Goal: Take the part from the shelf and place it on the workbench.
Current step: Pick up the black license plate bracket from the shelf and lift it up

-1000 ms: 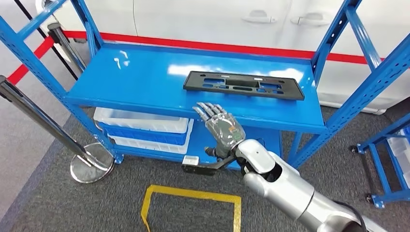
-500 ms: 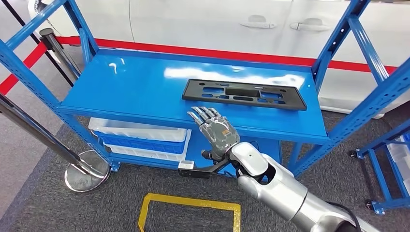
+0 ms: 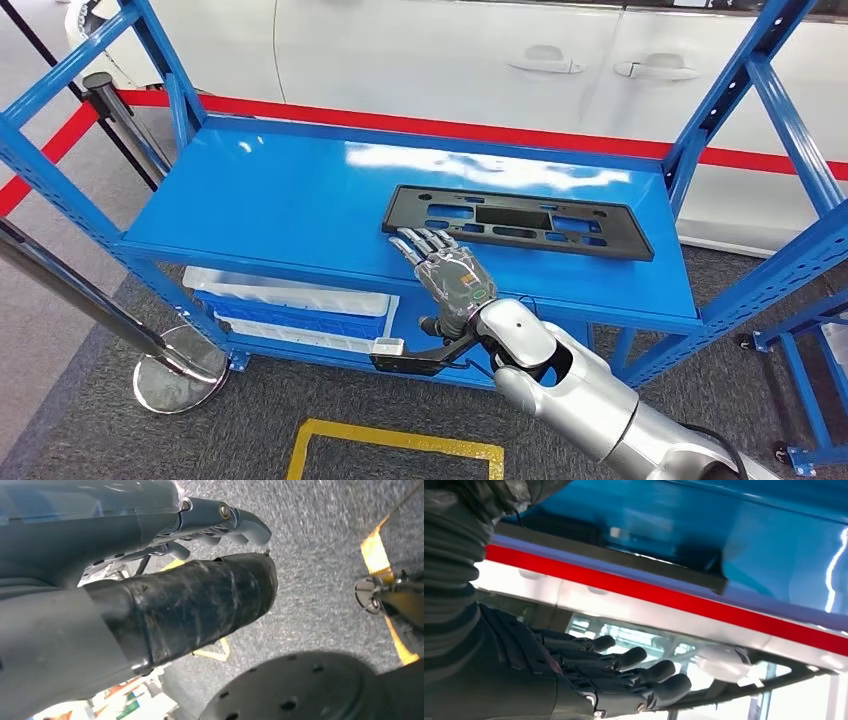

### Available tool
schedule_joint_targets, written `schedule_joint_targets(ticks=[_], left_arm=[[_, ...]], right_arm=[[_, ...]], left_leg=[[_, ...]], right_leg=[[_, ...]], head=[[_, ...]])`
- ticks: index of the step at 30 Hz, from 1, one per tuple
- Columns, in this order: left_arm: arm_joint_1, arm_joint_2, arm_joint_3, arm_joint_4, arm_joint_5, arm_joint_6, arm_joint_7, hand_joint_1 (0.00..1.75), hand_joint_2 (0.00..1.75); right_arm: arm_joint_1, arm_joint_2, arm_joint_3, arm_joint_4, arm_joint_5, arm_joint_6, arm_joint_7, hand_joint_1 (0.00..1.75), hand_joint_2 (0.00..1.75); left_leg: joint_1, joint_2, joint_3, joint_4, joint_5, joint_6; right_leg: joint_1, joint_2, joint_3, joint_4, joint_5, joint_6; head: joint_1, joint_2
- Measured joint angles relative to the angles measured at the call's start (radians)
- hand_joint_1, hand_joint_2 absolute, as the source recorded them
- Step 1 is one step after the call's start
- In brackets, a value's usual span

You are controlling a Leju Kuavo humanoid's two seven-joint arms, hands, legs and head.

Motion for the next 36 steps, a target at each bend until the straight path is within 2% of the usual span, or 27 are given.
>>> schedule_joint_targets(ticks=[2, 3, 5, 6, 7, 8, 10, 11, 12, 13, 15, 17, 18, 21, 22, 23, 24, 25, 26, 28, 29, 32, 33, 34, 36], left_arm=[[0.000, 0.001, -0.002, -0.004, 0.007, 0.000, 0.000, 0.00, 0.00], [-0.001, 0.002, -0.004, -0.006, 0.010, 0.000, 0.000, 0.00, 0.00], [-0.003, 0.002, -0.008, -0.008, 0.016, 0.000, 0.000, 0.00, 0.00], [-0.002, 0.002, -0.010, -0.009, 0.018, 0.000, 0.000, 0.00, 0.00], [0.000, 0.003, -0.011, -0.010, 0.020, 0.000, 0.000, 0.00, 0.00], [0.002, 0.004, -0.012, -0.012, 0.023, 0.001, 0.000, 0.00, 0.00], [0.007, 0.008, -0.013, -0.014, 0.027, 0.002, 0.001, 0.00, 0.00], [0.007, 0.009, -0.014, -0.016, 0.029, 0.003, 0.002, 0.00, 0.00], [0.006, 0.010, -0.016, -0.018, 0.032, 0.005, 0.002, 0.00, 0.00], [0.006, 0.012, -0.018, -0.021, 0.036, 0.007, 0.004, 0.00, 0.00], [0.006, 0.014, -0.021, -0.029, 0.043, 0.011, 0.007, 0.00, 0.00], [0.010, 0.015, -0.021, -0.034, 0.047, 0.014, 0.009, 0.00, 0.00], [0.010, 0.015, -0.022, -0.036, 0.047, 0.014, 0.009, 0.00, 0.00], [0.009, 0.017, -0.024, -0.041, 0.052, 0.016, 0.009, 0.00, 0.00], [0.009, 0.018, -0.025, -0.043, 0.057, 0.018, 0.009, 0.00, 0.00], [0.010, 0.019, -0.026, -0.045, 0.063, 0.019, 0.009, 0.00, 0.00], [0.011, 0.021, -0.028, -0.048, 0.071, 0.021, 0.010, 0.00, 0.00], [0.012, 0.022, -0.030, -0.051, 0.078, 0.022, 0.010, 0.00, 0.00], [0.012, 0.022, -0.033, -0.053, 0.085, 0.023, 0.010, 0.00, 0.00], [0.009, 0.024, -0.039, -0.060, 0.100, 0.026, 0.010, 0.00, 0.00], [0.008, 0.025, -0.041, -0.062, 0.107, 0.028, 0.010, 0.00, 0.00], [0.008, 0.028, -0.046, -0.073, 0.129, 0.035, 0.011, 0.00, 0.00], [0.008, 0.030, -0.048, -0.076, 0.136, 0.038, 0.013, 0.00, 0.00], [0.007, 0.031, -0.050, -0.079, 0.144, 0.041, 0.014, 0.00, 0.00], [0.007, 0.035, -0.055, -0.085, 0.158, 0.049, 0.018, 0.00, 0.00]], right_arm=[[-0.002, 0.001, 0.000, -0.001, 0.000, 0.003, 0.001, 0.00, 1.75], [-0.003, 0.002, 0.000, -0.001, 0.000, 0.005, 0.001, 0.00, 1.75], [0.000, 0.004, 0.000, -0.001, -0.001, 0.009, 0.001, 0.00, 1.75], [0.003, 0.004, 0.001, -0.001, -0.001, 0.010, 0.001, 0.00, 1.75], [0.006, 0.004, 0.001, -0.001, -0.001, 0.010, 0.001, 0.00, 1.75], [0.009, 0.004, 0.002, -0.001, -0.001, 0.011, 0.001, 0.00, 1.75], [0.010, 0.004, 0.004, -0.001, -0.001, 0.011, 0.001, 0.00, 1.75], [0.010, 0.004, 0.004, -0.001, -0.002, 0.013, 0.001, 0.00, 1.75], [0.009, 0.005, 0.004, -0.001, -0.003, 0.015, 0.001, 0.00, 1.75], [0.009, 0.005, 0.004, -0.001, -0.005, 0.018, 0.001, 0.00, 1.75], [0.010, 0.005, 0.006, -0.001, -0.009, 0.023, 0.001, 0.00, 1.75], [0.009, 0.005, 0.007, -0.001, -0.010, 0.023, 0.001, 0.00, 1.75], [0.008, 0.005, 0.007, -0.001, -0.011, 0.023, 0.001, 0.00, 1.75], [0.009, 0.005, 0.008, 0.000, -0.011, 0.029, 0.003, 0.00, 1.75], [0.010, 0.005, 0.009, 0.001, -0.011, 0.036, 0.005, 0.00, 1.75], [0.011, 0.005, 0.009, 0.003, -0.011, 0.043, 0.009, 0.00, 1.75], [0.012, 0.004, 0.010, 0.006, -0.011, 0.052, 0.014, 0.00, 1.75], [0.011, 0.004, 0.011, 0.010, -0.010, 0.059, 0.018, 0.00, 1.75], [0.010, 0.002, 0.011, 0.018, -0.007, 0.066, 0.022, 0.00, 1.75], [0.007, -0.002, 0.012, 0.039, 0.003, 0.083, 0.033, 0.00, 1.75], [0.005, -0.004, 0.012, 0.051, 0.009, 0.093, 0.039, 0.40, 1.75], [0.002, -0.009, 0.014, 0.091, 0.024, 0.124, 0.063, 1.69, 1.75], [-0.001, -0.012, 0.014, 0.104, 0.027, 0.138, 0.074, 1.73, 1.75], [-0.005, -0.015, 0.014, 0.117, 0.029, 0.157, 0.088, 1.75, 1.75], [-0.011, -0.020, 0.014, 0.140, 0.028, 0.199, 0.117, 1.75, 1.75]], left_leg=[[0.002, 0.004, -0.011, 0.039, -0.016, -0.011], [0.004, 0.006, -0.037, 0.085, -0.035, -0.017], [0.007, 0.008, -0.115, 0.206, -0.080, -0.028], [0.009, 0.008, -0.152, 0.252, -0.095, -0.032], [0.010, 0.009, -0.175, 0.268, -0.089, -0.034], [0.011, 0.009, -0.182, 0.250, -0.062, -0.035], [0.012, 0.009, -0.153, 0.130, 0.036, -0.033], [0.011, 0.009, -0.137, 0.071, 0.067, -0.031], [0.008, 0.010, -0.124, 0.029, 0.083, -0.025], [0.006, 0.010, -0.118, 0.007, 0.087, -0.018], [0.004, 0.010, -0.111, -0.002, 0.082, 0.001], [0.008, 0.010, -0.097, -0.008, 0.082, 0.014], [0.010, 0.010, -0.091, -0.011, 0.080, 0.018], [0.010, 0.009, -0.080, -0.012, 0.068, 0.027], [0.010, 0.008, -0.075, -0.011, 0.063, 0.027], [0.010, 0.008, -0.068, -0.010, 0.056, 0.026], [0.009, 0.007, -0.059, -0.009, 0.049, 0.025], [0.009, 0.007, -0.049, -0.009, 0.041, 0.023], [0.008, 0.006, -0.039, -0.008, 0.034, 0.020], [0.008, 0.005, -0.030, -0.008, 0.023, 0.010], [0.007, 0.005, -0.029, -0.005, 0.020, 0.005], [0.006, 0.007, -0.024, 0.012, 0.008, -0.011], [0.007, 0.008, -0.034, 0.037, -0.004, -0.016], [0.009, 0.009, -0.059, 0.082, -0.025, -0.021], [0.011, 0.009, -0.137, 0.209, -0.074, -0.029]], right_leg=[[-0.006, 0.000, 0.018, -0.006, -0.004, -0.010], [-0.008, 0.000, 0.024, -0.008, -0.007, -0.013], [-0.008, 0.000, 0.031, -0.008, -0.017, -0.016], [-0.008, 0.000, 0.036, -0.008, -0.022, -0.016], [-0.009, 0.001, 0.043, -0.007, -0.029, -0.015], [-0.009, 0.002, 0.053, -0.007, -0.037, -0.013], [-0.011, 0.004, 0.076, -0.006, -0.054, -0.007], [-0.011, 0.004, 0.084, -0.006, -0.062, -0.002], [-0.010, 0.003, 0.087, -0.005, -0.068, 0.003], [-0.009, 0.003, 0.089, -0.005, -0.071, 0.008], [-0.007, 0.003, 0.091, -0.001, -0.075, 0.019], [-0.008, 0.001, 0.081, 0.030, -0.085, 0.028], [-0.009, 0.000, 0.060, 0.069, -0.099, 0.032], [-0.013, -0.002, -0.055, 0.243, -0.165, 0.039], [-0.014, -0.002, -0.085, 0.273, -0.170, 0.040], [-0.014, -0.002, -0.098, 0.272, -0.156, 0.040], [-0.013, -0.002, -0.096, 0.240, -0.122, 0.037], [-0.013, -0.003, -0.076, 0.176, -0.070, 0.032], [-0.010, -0.003, -0.054, 0.113, -0.032, 0.026], [-0.003, -0.004, -0.022, 0.022, -0.001, 0.015], [-0.001, -0.004, -0.017, 0.012, -0.010, 0.011], [-0.006, -0.004, 0.005, 0.001, -0.010, -0.003], [-0.008, -0.004, 0.013, -0.001, -0.011, -0.008], [-0.010, -0.004, 0.019, -0.003, -0.013, -0.012], [-0.008, -0.004, 0.024, -0.003, -0.019, -0.018]], head=[[-0.002, 0.000], [-0.003, 0.000], [-0.007, 0.000], [-0.006, 0.000], [-0.007, 0.000], [-0.007, 0.000], [-0.007, 0.000], [-0.006, 0.000], [-0.007, 0.000], [-0.006, 0.000], [-0.005, 0.000], [-0.002, 0.000], [-0.001, 0.000], [0.002, 0.000], [0.002, 0.000], [0.002, 0.000], [0.002, 0.000], [0.002, 0.000], [0.001, 0.000], [0.001, 0.000], [0.000, 0.000], [-0.001, 0.000], [-0.002, 0.000], [-0.002, 0.000], [-0.004, 0.000]])
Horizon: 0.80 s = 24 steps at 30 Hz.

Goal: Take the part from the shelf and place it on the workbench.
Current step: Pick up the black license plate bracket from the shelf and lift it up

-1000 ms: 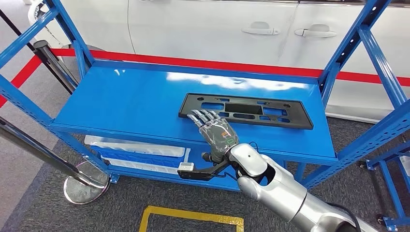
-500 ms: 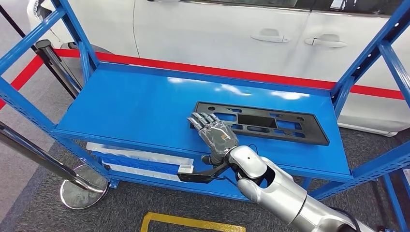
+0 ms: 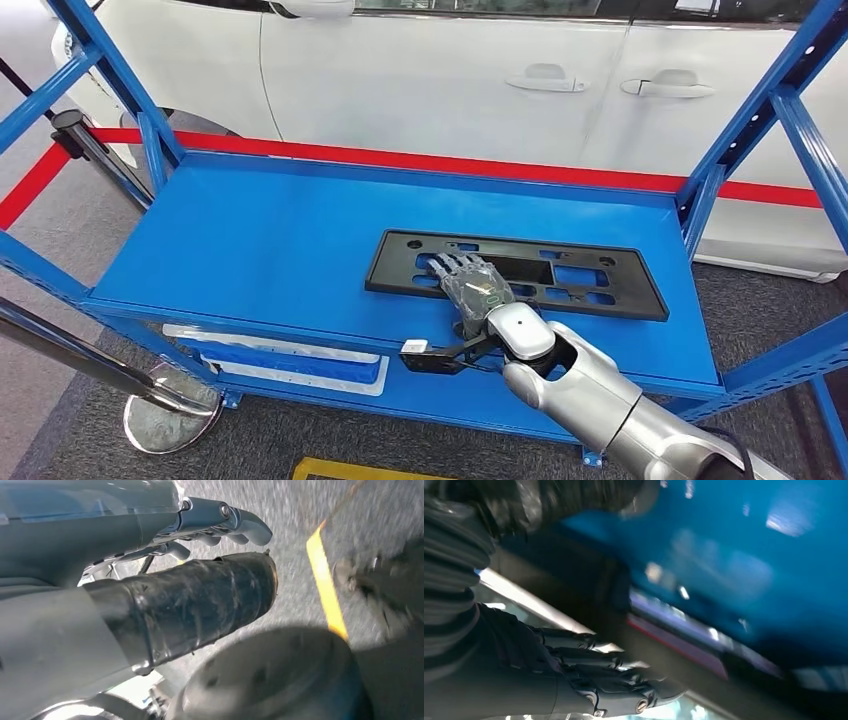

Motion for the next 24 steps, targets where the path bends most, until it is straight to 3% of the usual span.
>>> schedule_joint_targets(ticks=[1, 3, 5, 6, 7, 9, 12, 14, 16, 24], left_arm=[[0.001, 0.002, -0.003, -0.003, 0.007, 0.005, 0.002, 0.00, 0.00], [0.005, 0.006, -0.008, -0.010, 0.019, 0.014, 0.006, 0.00, 0.00], [0.009, 0.011, -0.010, -0.016, 0.029, 0.022, 0.011, 0.00, 0.00], [0.010, 0.013, -0.012, -0.019, 0.033, 0.026, 0.013, 0.00, 0.00], [0.009, 0.016, -0.014, -0.023, 0.037, 0.031, 0.014, 0.00, 0.00], [0.008, 0.022, -0.020, -0.032, 0.043, 0.040, 0.015, 0.00, 0.00], [0.014, 0.026, -0.022, -0.043, 0.058, 0.055, 0.012, 0.00, 0.00], [0.016, 0.028, -0.023, -0.052, 0.068, 0.062, 0.007, 0.00, 0.87], [0.015, 0.030, -0.024, -0.059, 0.077, 0.066, 0.002, 0.00, 1.75], [0.016, 0.033, -0.026, -0.070, 0.116, 0.060, -0.019, 0.00, 1.75]], right_arm=[[-0.001, -0.003, 0.000, 0.009, -0.002, 0.018, 0.013, 1.75, 1.75], [-0.002, -0.009, 0.000, 0.023, -0.010, 0.039, 0.031, 1.75, 1.75], [-0.002, -0.014, 0.000, 0.033, -0.021, 0.050, 0.045, 1.75, 1.75], [-0.002, -0.017, 0.000, 0.036, -0.027, 0.054, 0.049, 1.75, 1.75], [-0.002, -0.020, 0.000, 0.039, -0.032, 0.056, 0.053, 1.75, 1.75], [-0.005, -0.027, 0.000, 0.040, -0.038, 0.057, 0.059, 1.75, 1.75], [-0.003, -0.036, 0.000, 0.035, -0.044, 0.057, 0.068, 1.75, 1.75], [0.000, -0.045, 0.000, 0.022, -0.044, 0.057, 0.075, 1.75, 1.75], [0.003, -0.052, 0.000, 0.009, -0.045, 0.057, 0.078, 1.75, 1.75], [0.024, -0.059, 0.000, -0.060, -0.101, 0.038, 0.051, 1.75, 1.75]], left_leg=[[0.001, 0.000, -0.037, 0.049, -0.012, -0.002], [0.001, 0.000, -0.064, 0.055, 0.016, -0.001], [-0.003, 0.000, -0.025, -0.072, 0.110, 0.011], [-0.007, 0.000, -0.003, -0.134, 0.134, 0.019], [-0.012, 0.000, 0.017, -0.185, 0.148, 0.026], [-0.016, -0.001, 0.030, -0.207, 0.142, 0.036], [-0.012, 0.002, 0.040, -0.216, 0.162, 0.026], [-0.012, 0.004, 0.042, -0.219, 0.161, 0.020], [-0.013, 0.004, 0.042, -0.218, 0.159, 0.024], [-0.014, 0.004, 0.042, -0.219, 0.157, 0.028]], right_leg=[[0.001, 0.001, 0.003, 0.000, -0.004, -0.001], [0.005, 0.003, 0.017, 0.000, -0.014, -0.001], [0.007, 0.003, 0.039, 0.000, -0.028, 0.001], [0.009, 0.002, 0.047, 0.000, -0.034, 0.003], [0.010, 0.001, 0.051, 0.001, -0.040, 0.007], [0.011, 0.001, 0.054, 0.001, -0.047, 0.016], [0.013, 0.003, 0.062, -0.001, -0.052, 0.014], [0.013, 0.003, 0.065, -0.005, -0.052, 0.009], [0.012, 0.003, 0.067, -0.009, -0.053, 0.010], [0.010, 0.003, 0.068, -0.015, -0.052, 0.018]], head=[[0.000, 0.000], [0.000, 0.000], [0.000, 0.000], [0.001, 0.000], [0.001, 0.000], [0.002, 0.000], [0.002, 0.000], [0.003, 0.000], [0.003, 0.000], [0.002, 0.000]])
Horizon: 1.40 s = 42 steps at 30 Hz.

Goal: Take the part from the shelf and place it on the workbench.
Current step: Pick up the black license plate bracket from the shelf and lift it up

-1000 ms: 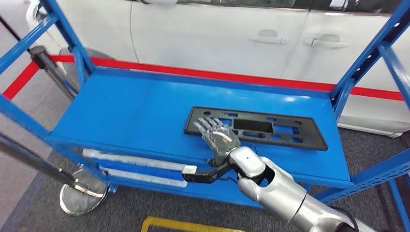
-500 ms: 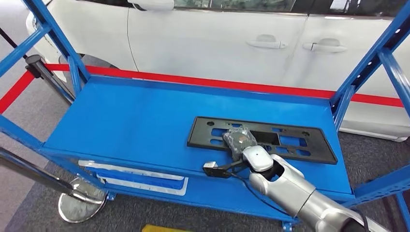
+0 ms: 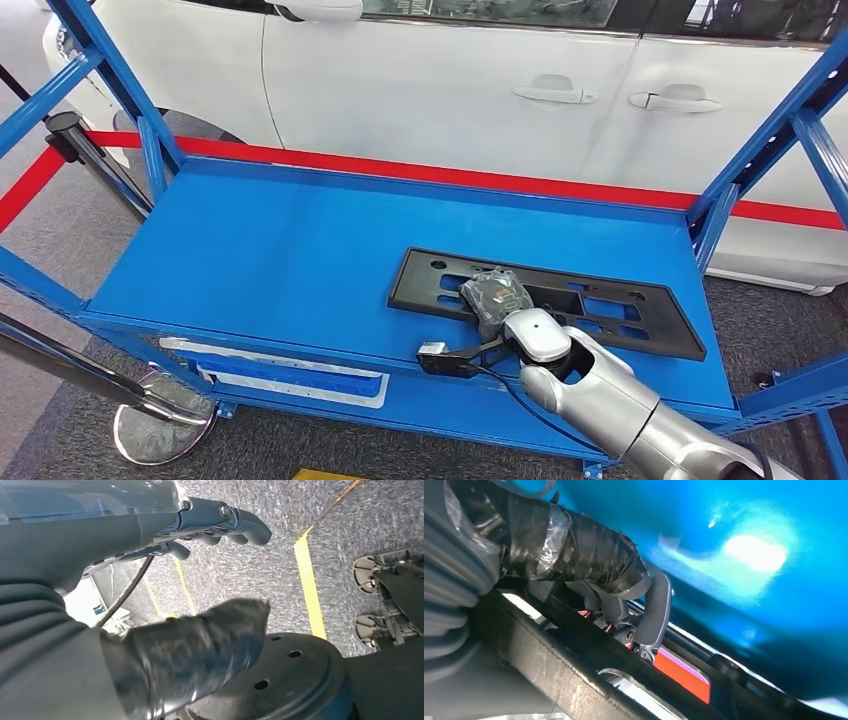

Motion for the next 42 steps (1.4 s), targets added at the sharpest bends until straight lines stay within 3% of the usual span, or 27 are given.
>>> schedule_joint_targets(ticks=[9, 19, 25, 30, 32, 34, 36, 38, 39, 40, 42], left_arm=[[-0.002, 0.006, -0.017, -0.001, 0.005, 0.021, -0.004, 0.00, 1.75], [-0.008, 0.005, -0.039, -0.004, -0.003, 0.048, -0.025, 0.00, 1.75], [-0.014, 0.009, -0.059, -0.004, -0.020, 0.011, -0.042, 0.00, 1.75], [-0.019, 0.014, -0.082, -0.004, -0.028, 0.000, -0.051, 0.00, 1.75], [-0.021, 0.015, -0.090, -0.005, -0.029, 0.000, -0.053, 0.00, 1.75], [-0.025, 0.015, -0.097, -0.007, -0.031, -0.001, -0.055, 0.00, 1.75], [-0.029, 0.015, -0.107, -0.008, -0.031, -0.002, -0.059, 0.00, 1.75], [-0.029, 0.015, -0.115, -0.008, -0.032, -0.005, -0.064, 0.00, 1.75], [-0.029, 0.015, -0.117, -0.008, -0.033, -0.006, -0.065, 0.00, 1.75], [-0.030, 0.015, -0.118, -0.008, -0.035, -0.007, -0.068, 0.00, 1.75], [-0.030, 0.017, -0.122, -0.008, -0.036, -0.008, -0.072, 0.00, 1.75]], right_arm=[[0.022, 0.000, 0.000, -0.123, -0.025, -0.060, -0.061, 1.75, 1.75], [0.057, 0.000, 0.004, -0.422, 0.141, -0.188, -0.204, 1.75, 1.75], [0.077, 0.000, 0.040, -0.553, 0.306, -0.256, -0.307, 1.75, 1.75], [0.085, -0.006, 0.119, -0.660, 0.539, -0.312, -0.352, 1.75, 1.75], [0.084, -0.010, 0.144, -0.693, 0.612, -0.326, -0.364, 1.75, 1.75], [0.081, -0.016, 0.164, -0.717, 0.643, -0.329, -0.372, 1.75, 1.75], [0.078, -0.026, 0.183, -0.736, 0.658, -0.334, -0.374, 1.75, 1.75], [0.077, -0.033, 0.193, -0.749, 0.664, -0.342, -0.376, 1.75, 1.75], [0.076, -0.035, 0.197, -0.752, 0.666, -0.345, -0.378, 1.75, 1.75], [0.074, -0.037, 0.199, -0.755, 0.667, -0.349, -0.379, 1.75, 1.75], [0.068, -0.041, 0.207, -0.761, 0.668, -0.355, -0.380, 1.75, 1.75]], left_leg=[[0.000, 0.000, 0.002, -0.004, 0.002, 0.001], [0.000, -0.001, 0.005, -0.010, 0.002, 0.001], [-0.001, -0.001, 0.004, -0.008, 0.000, 0.004], [-0.004, -0.002, 0.004, -0.004, -0.003, 0.014], [0.001, 0.000, 0.009, -0.016, 0.005, 0.019], [0.009, 0.004, 0.016, -0.035, 0.015, 0.023], [0.011, 0.006, 0.017, -0.039, 0.019, 0.026], [0.016, 0.007, 0.011, -0.033, 0.020, 0.026], [0.019, 0.008, 0.006, -0.029, 0.020, 0.024], [0.024, 0.008, 0.001, -0.022, 0.019, 0.020], [0.032, 0.007, -0.012, -0.005, 0.017, 0.005]], right_leg=[[0.003, 0.001, -0.001, 0.000, 0.000, 0.001], [0.003, 0.001, -0.002, 0.000, -0.001, 0.000], [0.002, 0.001, -0.002, -0.001, -0.002, 0.001], [-0.001, 0.001, 0.001, -0.002, -0.002, 0.007], [0.000, 0.001, 0.003, -0.001, -0.006, 0.013], [-0.001, 0.000, -0.012, 0.040, -0.044, 0.024], [-0.011, -0.001, -0.059, 0.150, -0.114, 0.038], [-0.023, -0.002, -0.102, 0.246, -0.149, 0.050], [-0.028, -0.003, -0.104, 0.253, -0.139, 0.056], [-0.035, -0.004, -0.088, 0.225, -0.112, 0.063], [-0.045, -0.005, -0.028, 0.112, -0.055, 0.079]], head=[[0.000, 0.000], [-0.001, 0.000], [-0.001, 0.000], [-0.001, 0.000], [0.000, 0.000], [0.000, 0.000], [0.000, 0.000], [0.000, 0.000], [0.000, 0.000], [0.000, 0.000], [0.002, 0.000]])
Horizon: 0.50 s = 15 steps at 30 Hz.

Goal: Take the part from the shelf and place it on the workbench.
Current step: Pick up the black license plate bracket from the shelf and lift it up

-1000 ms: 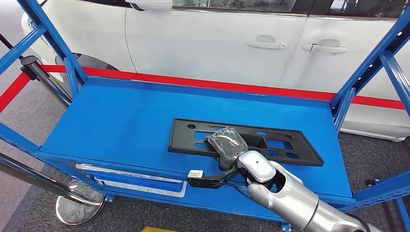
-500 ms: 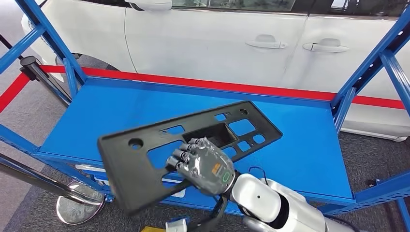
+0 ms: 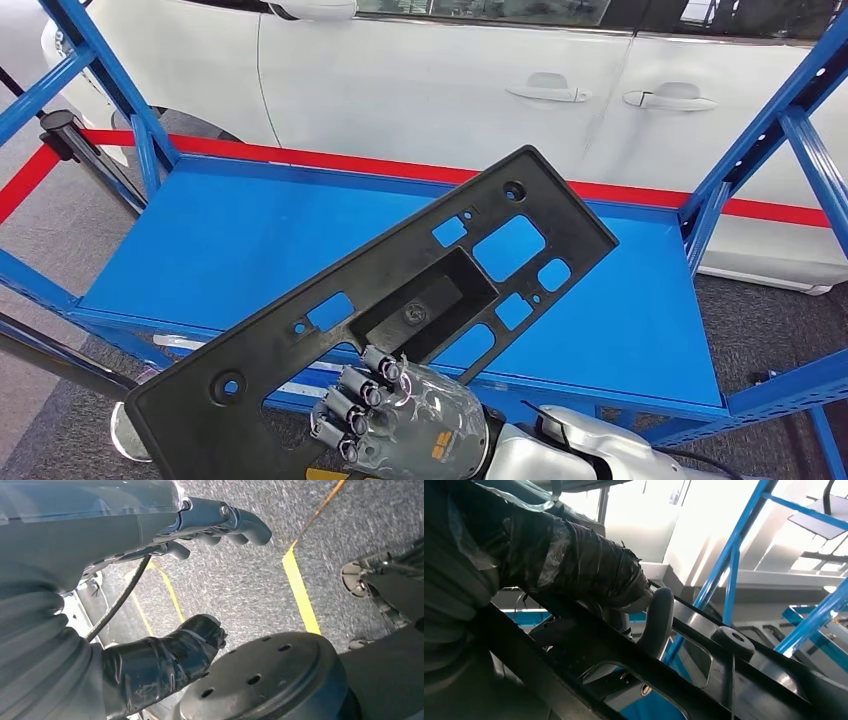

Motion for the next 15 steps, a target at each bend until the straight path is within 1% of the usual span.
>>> schedule_joint_targets(ticks=[1, 2, 3, 4, 5, 6, 7, 8, 10, 11, 12, 13, 14, 15], left_arm=[[-0.001, 0.001, -0.003, 0.000, 0.000, -0.001, -0.002, 0.00, 1.75], [-0.001, 0.002, -0.007, -0.001, 0.000, -0.002, -0.004, 0.00, 1.75], [-0.001, 0.002, -0.011, -0.001, -0.001, -0.002, -0.005, 0.00, 1.75], [-0.001, 0.002, -0.015, -0.002, -0.001, -0.004, -0.007, 0.00, 1.75], [-0.001, 0.002, -0.018, -0.002, -0.001, -0.005, -0.009, 0.00, 1.75], [-0.001, 0.002, -0.021, -0.002, -0.001, -0.005, -0.010, 0.00, 1.75], [-0.002, 0.002, -0.024, -0.002, -0.001, -0.006, -0.013, 0.00, 1.75], [-0.003, 0.002, -0.027, -0.002, -0.001, -0.007, -0.015, 0.00, 1.75], [-0.004, 0.002, -0.032, -0.003, 0.000, -0.008, -0.018, 0.00, 1.75], [-0.004, 0.002, -0.034, -0.003, 0.000, -0.008, -0.019, 0.00, 1.75], [-0.004, 0.002, -0.035, -0.003, 0.000, -0.008, -0.020, 0.00, 1.75], [-0.003, 0.003, -0.036, -0.003, 0.000, -0.008, -0.021, 0.00, 1.75], [-0.004, 0.003, -0.036, -0.003, 0.000, -0.008, -0.022, 0.00, 1.75], [-0.005, 0.003, -0.036, -0.004, 0.000, -0.008, -0.023, 0.00, 1.75]], right_arm=[[-0.003, -0.002, 0.005, -0.004, -0.001, -0.002, 0.000, 1.75, 1.75], [-0.005, -0.004, 0.009, -0.008, -0.002, -0.003, 0.001, 1.75, 1.75], [-0.008, -0.006, 0.012, -0.010, -0.005, -0.004, 0.001, 1.75, 1.75], [-0.010, -0.008, 0.013, -0.012, -0.009, -0.003, 0.002, 1.75, 1.75], [-0.013, -0.009, 0.014, -0.012, -0.014, -0.003, 0.002, 1.75, 1.75], [-0.016, -0.010, 0.015, -0.012, -0.019, -0.002, 0.002, 1.75, 1.75], [-0.019, -0.011, 0.017, -0.012, -0.024, -0.001, 0.002, 1.75, 1.75], [-0.021, -0.012, 0.019, -0.012, -0.028, 0.000, 0.003, 1.75, 1.75], [-0.024, -0.015, 0.021, -0.013, -0.036, 0.001, 0.005, 1.75, 1.75], [-0.024, -0.016, 0.021, -0.013, -0.039, 0.002, 0.006, 1.75, 1.75], [-0.024, -0.017, 0.021, -0.012, -0.040, 0.002, 0.006, 1.75, 1.75], [-0.024, -0.018, 0.021, -0.013, -0.041, 0.003, 0.007, 1.75, 1.75], [-0.025, -0.019, 0.022, -0.013, -0.041, 0.003, 0.007, 1.75, 1.75], [-0.026, -0.019, 0.022, -0.013, -0.042, 0.004, 0.007, 1.75, 1.75]], left_leg=[[0.002, -0.001, -0.007, 0.007, 0.000, -0.010], [0.002, -0.002, -0.012, 0.012, 0.003, -0.019], [0.002, -0.004, -0.015, 0.011, 0.009, -0.028], [0.004, -0.004, -0.016, 0.007, 0.017, -0.037], [0.006, -0.004, -0.018, 0.003, 0.023, -0.044], [0.009, -0.004, -0.022, 0.004, 0.018, -0.048], [0.010, -0.004, -0.032, 0.024, -0.004, -0.051], [0.011, -0.004, -0.049, 0.069, -0.041, -0.053], [0.011, -0.004, -0.095, 0.206, -0.129, -0.055], [0.010, -0.004, -0.111, 0.264, -0.155, -0.055], [0.010, -0.004, -0.113, 0.292, -0.162, -0.054], [0.010, -0.004, -0.093, 0.280, -0.150, -0.052], [0.009, -0.004, -0.055, 0.229, -0.123, -0.049], [0.008, -0.004, -0.009, 0.157, -0.099, -0.045]], right_leg=[[-0.001, 0.003, 0.022, -0.045, 0.018, -0.001], [0.000, 0.007, 0.032, -0.072, 0.025, -0.005], [0.004, 0.011, 0.030, -0.078, 0.027, -0.014], [0.008, 0.013, 0.024, -0.078, 0.035, -0.026], [0.008, 0.013, 0.020, -0.083, 0.041, -0.036], [0.009, 0.012, 0.016, -0.087, 0.049, -0.048], [0.009, 0.011, 0.012, -0.091, 0.056, -0.058], [0.009, 0.009, 0.007, -0.095, 0.064, -0.068], [0.015, 0.007, -0.007, -0.096, 0.076, -0.079], [0.019, 0.006, -0.016, -0.096, 0.082, -0.082], [0.022, 0.007, -0.023, -0.095, 0.086, -0.083], [0.024, 0.007, -0.029, -0.093, 0.089, -0.083], [0.024, 0.008, -0.033, -0.090, 0.090, -0.083], [0.025, 0.008, -0.035, -0.087, 0.091, -0.082]], head=[[0.002, 0.000], [0.003, 0.000], [0.003, 0.000], [0.002, 0.000], [0.002, 0.000], [0.002, 0.000], [0.001, 0.000], [-0.001, 0.000], [-0.006, 0.000], [-0.007, 0.000], [-0.007, 0.000], [-0.007, 0.000], [-0.007, 0.000], [-0.007, 0.000]])
